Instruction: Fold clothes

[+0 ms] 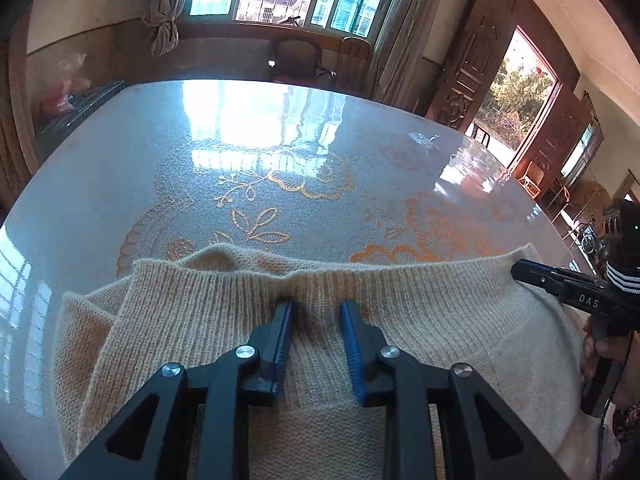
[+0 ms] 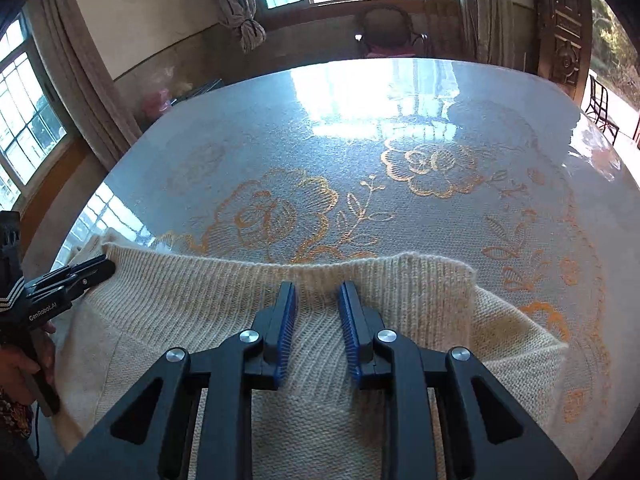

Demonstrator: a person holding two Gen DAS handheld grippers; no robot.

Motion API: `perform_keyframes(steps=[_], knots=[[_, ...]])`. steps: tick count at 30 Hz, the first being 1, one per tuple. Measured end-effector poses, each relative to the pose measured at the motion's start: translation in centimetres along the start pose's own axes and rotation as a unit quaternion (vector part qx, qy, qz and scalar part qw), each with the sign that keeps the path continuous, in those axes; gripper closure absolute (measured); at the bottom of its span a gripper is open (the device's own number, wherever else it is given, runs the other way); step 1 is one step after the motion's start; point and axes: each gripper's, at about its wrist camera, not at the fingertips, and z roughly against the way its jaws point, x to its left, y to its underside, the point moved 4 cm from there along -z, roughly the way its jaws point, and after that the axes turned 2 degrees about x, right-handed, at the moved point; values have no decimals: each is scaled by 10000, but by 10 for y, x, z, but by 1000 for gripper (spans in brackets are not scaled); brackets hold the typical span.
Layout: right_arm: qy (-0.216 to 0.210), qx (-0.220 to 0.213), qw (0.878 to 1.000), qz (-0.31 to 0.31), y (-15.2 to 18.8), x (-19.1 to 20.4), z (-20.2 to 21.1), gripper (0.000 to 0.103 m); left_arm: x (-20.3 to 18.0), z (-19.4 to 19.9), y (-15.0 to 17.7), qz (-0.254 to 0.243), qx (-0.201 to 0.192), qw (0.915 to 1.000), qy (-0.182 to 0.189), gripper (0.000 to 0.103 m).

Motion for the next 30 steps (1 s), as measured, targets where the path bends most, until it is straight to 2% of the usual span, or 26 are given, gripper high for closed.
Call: perform_keyframes(steps=[3,5,6,9,12,14,16,17,20,23,26,28,30], knots=[[284,-379,9973,-554,-5,-26,29,77,0,8,-3,85,-43,9999,-79,77],[186,-674,9932,-930,2,-34,58,73,0,25,-5,203,-312,9991,-207,77],[113,-695,9934,-902,8,-30,69,68,-2,37,-4,265,-476,9983,-200,77],[-272,-470,9980,-324,34,5,78,66,-18,60,6,262,-801,9964,-13,77],[-468,-275,9983,223,60,38,66,66,-38,53,16,-88,-624,9980,-80,77],[-241,-144,9991,319,73,43,53,66,-43,40,22,-223,-385,9988,-197,77],[-169,-247,9994,173,80,32,53,66,-39,33,32,-300,-269,9985,-378,77],[-147,-316,9994,30,80,23,55,66,-37,33,34,-294,-318,9984,-355,75],[272,-461,9982,-261,79,-10,64,67,-34,33,37,-218,-327,9989,-250,74],[472,-457,9967,-485,81,-40,68,70,-34,33,38,-207,-306,9991,-214,73],[233,-495,9925,-1095,79,-60,76,70,-37,32,36,-225,-298,9991,-205,73],[323,-623,9901,-1216,76,-58,86,66,-36,34,35,-215,-260,9992,-191,73],[377,-795,9910,-1006,73,-46,98,65,-38,43,31,-221,-236,9990,-319,73]])
